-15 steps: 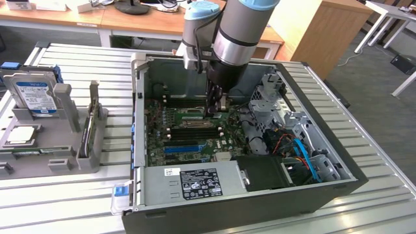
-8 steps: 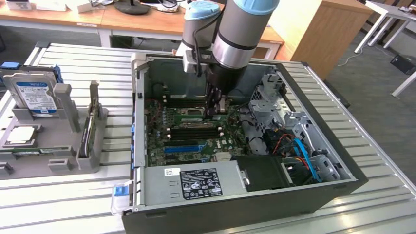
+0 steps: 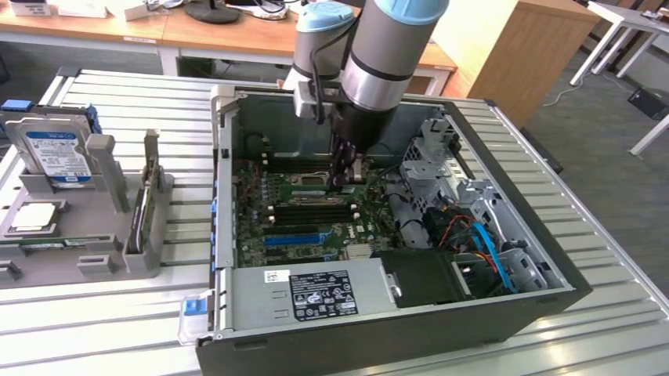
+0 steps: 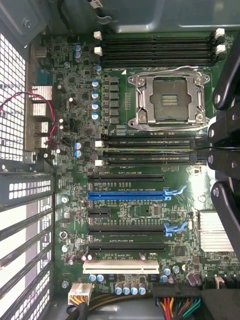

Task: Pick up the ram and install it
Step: 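Insert the ram into the slot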

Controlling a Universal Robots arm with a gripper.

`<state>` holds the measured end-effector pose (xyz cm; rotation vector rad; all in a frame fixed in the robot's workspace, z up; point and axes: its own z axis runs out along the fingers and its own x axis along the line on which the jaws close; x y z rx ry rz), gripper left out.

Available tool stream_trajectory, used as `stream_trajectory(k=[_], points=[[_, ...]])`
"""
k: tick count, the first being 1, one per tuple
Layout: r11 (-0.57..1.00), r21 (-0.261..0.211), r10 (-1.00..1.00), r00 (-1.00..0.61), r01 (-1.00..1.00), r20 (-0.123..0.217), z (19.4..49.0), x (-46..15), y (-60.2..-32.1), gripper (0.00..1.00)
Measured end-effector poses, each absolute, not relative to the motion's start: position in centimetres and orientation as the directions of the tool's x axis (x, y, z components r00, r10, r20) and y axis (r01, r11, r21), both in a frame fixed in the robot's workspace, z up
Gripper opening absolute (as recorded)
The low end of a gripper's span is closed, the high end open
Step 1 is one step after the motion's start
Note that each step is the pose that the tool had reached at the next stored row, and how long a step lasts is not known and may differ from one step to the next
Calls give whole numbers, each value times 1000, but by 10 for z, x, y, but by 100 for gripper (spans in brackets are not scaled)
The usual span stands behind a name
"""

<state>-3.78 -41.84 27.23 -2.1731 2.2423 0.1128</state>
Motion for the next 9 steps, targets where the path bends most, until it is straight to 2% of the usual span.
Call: stream_trajectory(k=[9], points=[[18, 40, -998, -20, -999, -62, 268, -38, -418, 12]])
